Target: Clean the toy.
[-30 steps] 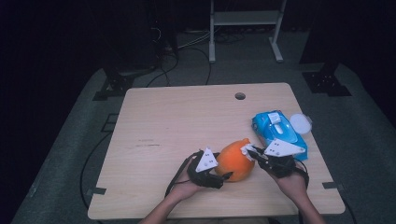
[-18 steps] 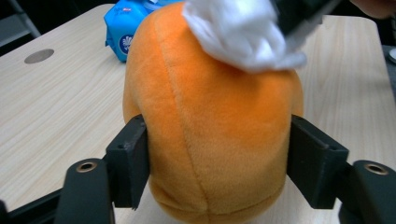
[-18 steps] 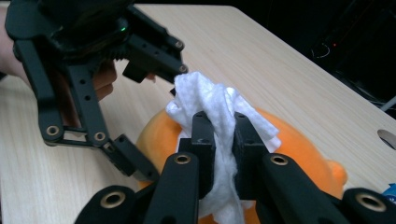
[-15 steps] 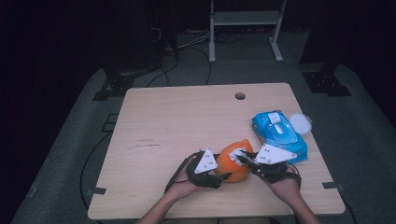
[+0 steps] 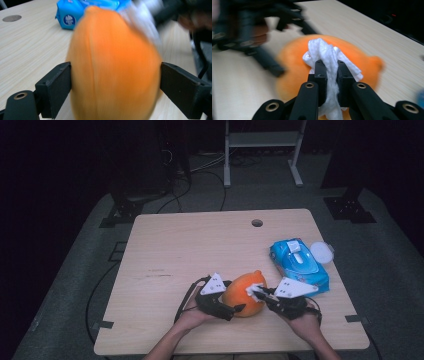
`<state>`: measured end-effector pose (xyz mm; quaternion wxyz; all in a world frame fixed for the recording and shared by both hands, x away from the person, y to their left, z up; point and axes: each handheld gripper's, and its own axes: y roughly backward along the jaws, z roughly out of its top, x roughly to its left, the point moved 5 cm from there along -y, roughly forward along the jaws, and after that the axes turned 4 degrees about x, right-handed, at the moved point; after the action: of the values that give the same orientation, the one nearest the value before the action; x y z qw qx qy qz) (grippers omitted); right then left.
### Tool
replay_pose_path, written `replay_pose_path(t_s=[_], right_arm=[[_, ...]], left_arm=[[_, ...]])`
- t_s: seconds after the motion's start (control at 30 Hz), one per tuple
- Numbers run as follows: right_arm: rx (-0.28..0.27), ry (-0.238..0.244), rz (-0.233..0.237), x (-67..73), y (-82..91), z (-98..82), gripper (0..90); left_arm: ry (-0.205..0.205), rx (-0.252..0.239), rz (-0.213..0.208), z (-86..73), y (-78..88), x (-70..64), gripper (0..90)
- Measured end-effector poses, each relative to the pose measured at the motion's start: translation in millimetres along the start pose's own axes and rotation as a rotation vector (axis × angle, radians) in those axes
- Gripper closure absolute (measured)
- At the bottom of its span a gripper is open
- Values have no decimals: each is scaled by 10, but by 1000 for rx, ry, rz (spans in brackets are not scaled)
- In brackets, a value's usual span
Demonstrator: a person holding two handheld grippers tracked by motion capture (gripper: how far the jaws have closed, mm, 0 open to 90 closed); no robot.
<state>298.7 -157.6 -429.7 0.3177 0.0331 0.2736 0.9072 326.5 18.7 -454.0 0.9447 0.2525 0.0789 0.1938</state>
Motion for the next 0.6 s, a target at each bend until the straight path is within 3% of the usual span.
replay_pose_path(t_s=[0.07,0.13,0.2,0.23,0.27,0.33,0.4,0.5,0.6], right_arm=[[8,51,10,132,-47,37,807],[0,64,4,132,-61,67,808],[-21,20,3,13,-41,74,808],[-21,20,3,13,-41,74,808],[-31,-22,-53,-176,9,45,808],[-30,-44,-77,-277,36,3,808],[-19,-64,-71,-329,42,-68,808],[-21,-43,-29,-178,18,-68,808],[-29,-1,26,10,-5,12,808]], left_arm=[[-13,5,9,-5,31,20,164],[-17,-11,15,-46,41,29,247],[-32,-13,21,-63,41,32,300],[-49,-8,18,-75,39,27,300],[-70,-1,13,-74,39,13,314],[-87,0,9,-77,35,4,315],[-68,-4,5,-74,32,21,291],[-4,7,-26,-63,22,69,160],[-5,-10,-31,-111,33,64,233]])
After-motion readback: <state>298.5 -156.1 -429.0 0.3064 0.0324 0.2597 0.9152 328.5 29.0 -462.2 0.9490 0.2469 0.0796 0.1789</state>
